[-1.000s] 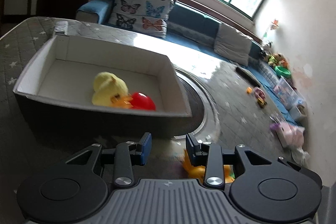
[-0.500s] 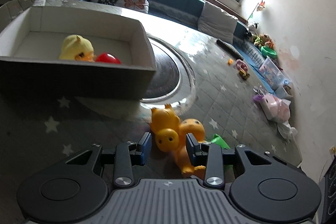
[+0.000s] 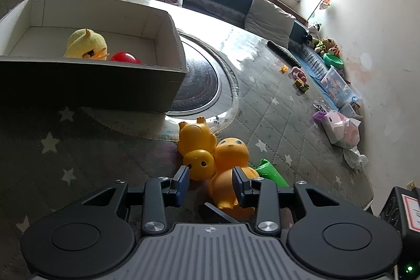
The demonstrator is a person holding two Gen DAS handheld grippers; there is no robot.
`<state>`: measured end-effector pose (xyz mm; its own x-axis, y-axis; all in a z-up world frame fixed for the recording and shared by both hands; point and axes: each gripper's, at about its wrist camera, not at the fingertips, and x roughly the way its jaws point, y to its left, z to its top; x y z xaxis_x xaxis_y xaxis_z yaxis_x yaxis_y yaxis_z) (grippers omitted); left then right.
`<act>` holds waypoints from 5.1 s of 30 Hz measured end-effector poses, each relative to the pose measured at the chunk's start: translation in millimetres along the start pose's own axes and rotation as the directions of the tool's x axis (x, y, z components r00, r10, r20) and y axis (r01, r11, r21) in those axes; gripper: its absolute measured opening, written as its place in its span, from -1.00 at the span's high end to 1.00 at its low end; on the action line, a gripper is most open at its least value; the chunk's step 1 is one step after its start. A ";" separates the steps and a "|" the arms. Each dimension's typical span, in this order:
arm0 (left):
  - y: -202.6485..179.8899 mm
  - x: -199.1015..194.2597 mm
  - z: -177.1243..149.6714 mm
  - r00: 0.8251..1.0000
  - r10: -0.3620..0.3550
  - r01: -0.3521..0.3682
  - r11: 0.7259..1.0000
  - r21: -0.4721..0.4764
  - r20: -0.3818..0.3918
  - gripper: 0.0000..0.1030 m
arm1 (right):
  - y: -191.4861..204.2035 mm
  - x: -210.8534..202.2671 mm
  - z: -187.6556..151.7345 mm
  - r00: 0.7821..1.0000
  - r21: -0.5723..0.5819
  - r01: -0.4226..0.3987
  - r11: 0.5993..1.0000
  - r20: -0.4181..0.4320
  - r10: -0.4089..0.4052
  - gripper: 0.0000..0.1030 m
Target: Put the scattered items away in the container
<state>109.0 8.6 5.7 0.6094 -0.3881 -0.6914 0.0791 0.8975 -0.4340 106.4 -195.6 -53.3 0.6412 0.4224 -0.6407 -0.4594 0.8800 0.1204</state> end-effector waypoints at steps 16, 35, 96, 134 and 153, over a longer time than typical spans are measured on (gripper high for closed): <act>5.0 1.3 -5.1 0.999 -0.034 0.034 0.999 -0.006 -0.032 0.26 | 0.4 -28.2 -14.9 0.997 -0.010 -0.076 0.997 -0.011 0.076 0.06; 12.6 7.7 -8.5 0.995 -0.071 0.067 0.996 -0.056 -0.073 0.22 | 10.5 -40.1 -30.4 0.974 -0.182 -0.223 0.958 0.000 0.227 0.06; 17.8 -10.9 -5.8 0.999 -0.010 0.002 0.979 -0.204 -0.036 0.16 | 16.1 -57.3 -9.3 0.983 -0.259 -0.167 0.951 0.028 0.180 0.17; 87.7 50.2 174.9 0.998 0.041 -0.035 0.990 -0.135 0.041 0.17 | 41.3 85.2 126.9 0.987 -0.191 -0.062 0.980 0.135 0.089 0.19; 95.4 82.7 180.9 0.999 0.025 -0.028 0.992 -0.121 -0.024 0.16 | 25.8 80.5 126.0 0.988 -0.169 -0.060 0.984 0.134 0.083 0.17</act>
<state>309.7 100.0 11.7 0.5924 -0.3704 -0.7154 -0.0340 0.8758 -0.4816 223.6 -111.6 -6.2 0.6770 0.5195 -0.5213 -0.5945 0.8036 0.0288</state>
